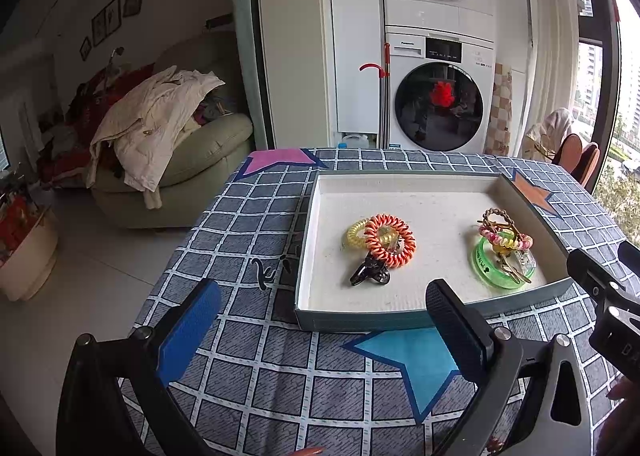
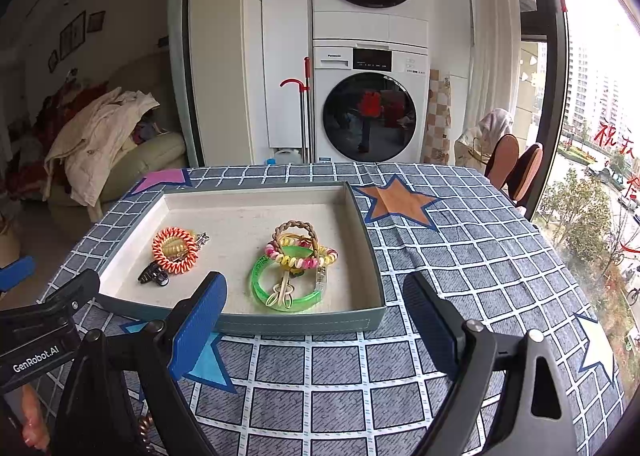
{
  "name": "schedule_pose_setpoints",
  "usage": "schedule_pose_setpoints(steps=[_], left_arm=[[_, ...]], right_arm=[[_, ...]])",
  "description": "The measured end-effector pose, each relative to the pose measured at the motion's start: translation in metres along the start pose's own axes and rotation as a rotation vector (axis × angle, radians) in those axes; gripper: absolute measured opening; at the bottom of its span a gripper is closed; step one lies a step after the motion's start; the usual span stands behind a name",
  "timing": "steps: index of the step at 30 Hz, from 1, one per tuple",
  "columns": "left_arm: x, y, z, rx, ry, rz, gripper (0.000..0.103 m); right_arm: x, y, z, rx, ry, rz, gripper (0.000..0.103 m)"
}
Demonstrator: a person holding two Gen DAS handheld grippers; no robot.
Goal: Organize jewelry
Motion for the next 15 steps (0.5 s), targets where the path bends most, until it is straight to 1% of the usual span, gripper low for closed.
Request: schedule_pose_setpoints(steps=[15], left_arm=[[-0.0017, -0.0012, 0.0008, 0.001, 0.001, 0.004, 0.103]], right_arm=[[-0.0003, -0.0009, 0.0005, 0.001, 0.005, 0.000, 0.092]])
Point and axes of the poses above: each gripper's, at about its wrist camera, not at the fingertips, and y roughly the way its jaws point, z to its right, x to its underside, the point moved 6 cm from there along y, roughly the way its jaws point, and after that the axes turned 15 degrees about x, right-handed, at the moved point
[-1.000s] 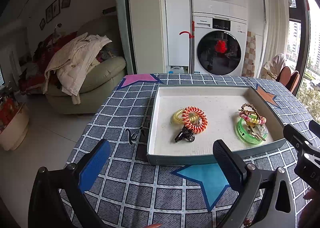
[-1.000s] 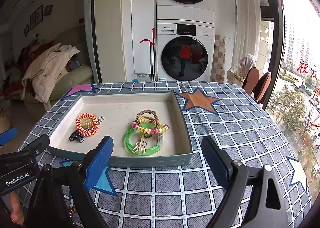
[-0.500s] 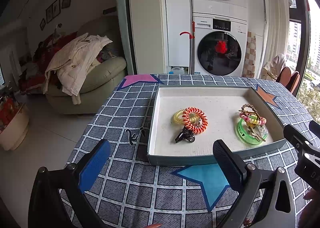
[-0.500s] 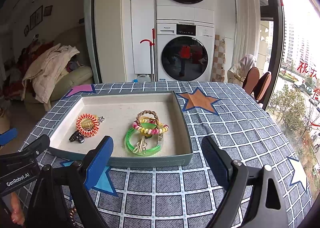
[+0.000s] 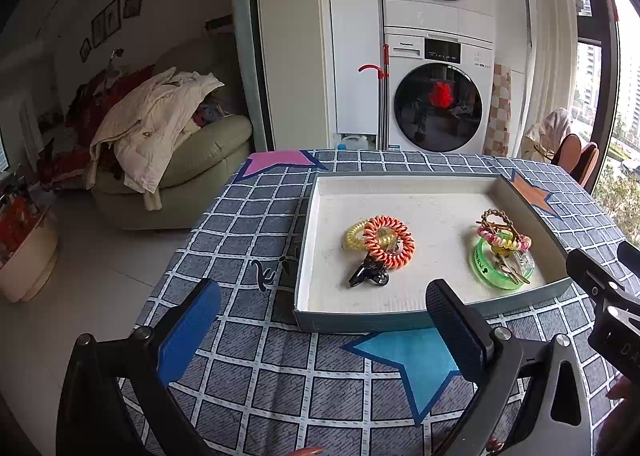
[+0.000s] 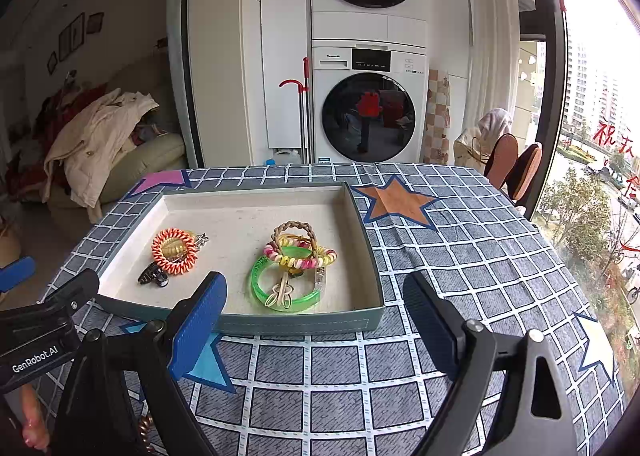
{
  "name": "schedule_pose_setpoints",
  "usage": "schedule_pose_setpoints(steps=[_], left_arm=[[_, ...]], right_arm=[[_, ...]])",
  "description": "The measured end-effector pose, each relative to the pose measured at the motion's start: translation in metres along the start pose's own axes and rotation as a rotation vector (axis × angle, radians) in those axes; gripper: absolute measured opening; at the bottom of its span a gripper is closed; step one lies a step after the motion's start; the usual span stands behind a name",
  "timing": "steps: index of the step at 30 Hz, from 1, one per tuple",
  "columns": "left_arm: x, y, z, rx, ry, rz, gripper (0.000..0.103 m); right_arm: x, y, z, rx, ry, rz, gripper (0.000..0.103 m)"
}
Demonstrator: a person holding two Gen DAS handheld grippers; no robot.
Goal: Organize jewelry
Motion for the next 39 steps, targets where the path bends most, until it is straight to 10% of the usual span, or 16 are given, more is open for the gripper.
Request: schedule_pose_setpoints(steps=[39], left_arm=[[0.0016, -0.0019, 0.0013, 0.012, 0.010, -0.003, 0.103]], right_arm=[[-0.0009, -0.0017, -0.0006, -0.001, -0.001, 0.002, 0.092]])
Point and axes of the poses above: each gripper's, at about its wrist camera, not at the fingertips, and y roughly the way its jaws point, z to its right, x to its underside, the point moved 6 cm from there along y, roughly the way its jaws point, and after that the axes turned 15 degrees about x, right-handed, at the moved point
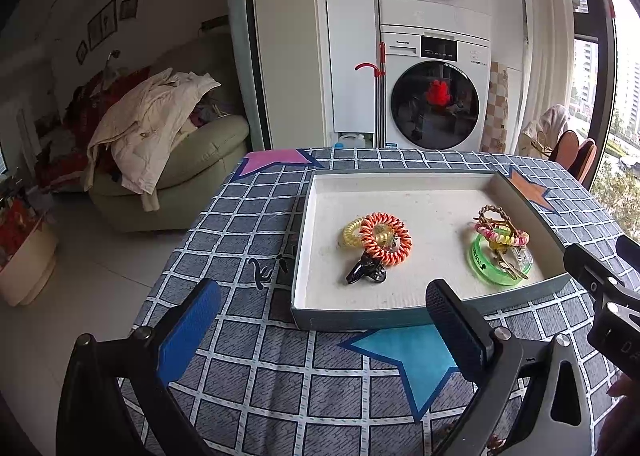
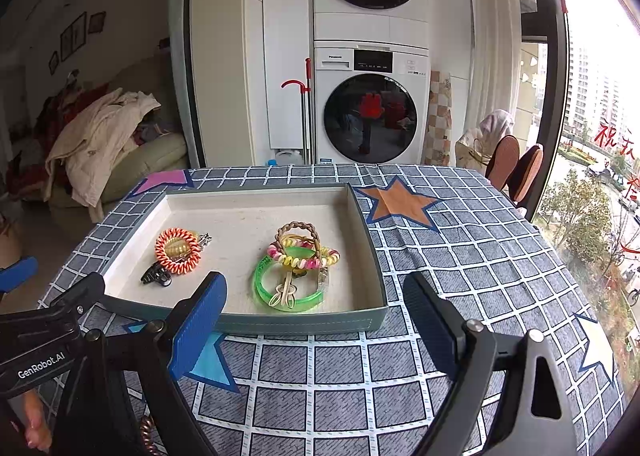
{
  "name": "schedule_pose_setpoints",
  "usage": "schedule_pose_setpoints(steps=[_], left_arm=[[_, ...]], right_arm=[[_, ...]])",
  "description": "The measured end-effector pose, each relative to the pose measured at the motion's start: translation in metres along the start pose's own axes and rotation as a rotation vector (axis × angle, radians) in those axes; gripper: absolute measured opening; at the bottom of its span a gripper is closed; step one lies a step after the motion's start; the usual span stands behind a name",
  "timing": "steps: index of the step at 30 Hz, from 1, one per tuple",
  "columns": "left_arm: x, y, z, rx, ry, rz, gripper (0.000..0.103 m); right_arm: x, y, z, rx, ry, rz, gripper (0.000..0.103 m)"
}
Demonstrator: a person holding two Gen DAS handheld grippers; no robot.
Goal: Organize jewelry
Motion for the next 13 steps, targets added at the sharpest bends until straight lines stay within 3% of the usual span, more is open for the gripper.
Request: schedule_pose_setpoints(steps=[13], left_arm=[[-0.0002, 0.0008, 0.0003, 0.004, -0.001, 0.002, 0.103]], right_arm=[[0.0000, -0.0006, -0.0018, -0.002, 0.001, -0.004, 0.092]])
Point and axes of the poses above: each gripper's, at about its wrist camera, not at the fingertips, and y roughly the way its jaws point, z to its right, x to its underside, the point moved 6 cm from there along y, roughly the way its jaws point, and after that the axes turned 15 degrees about x, right-handed, at the moved point
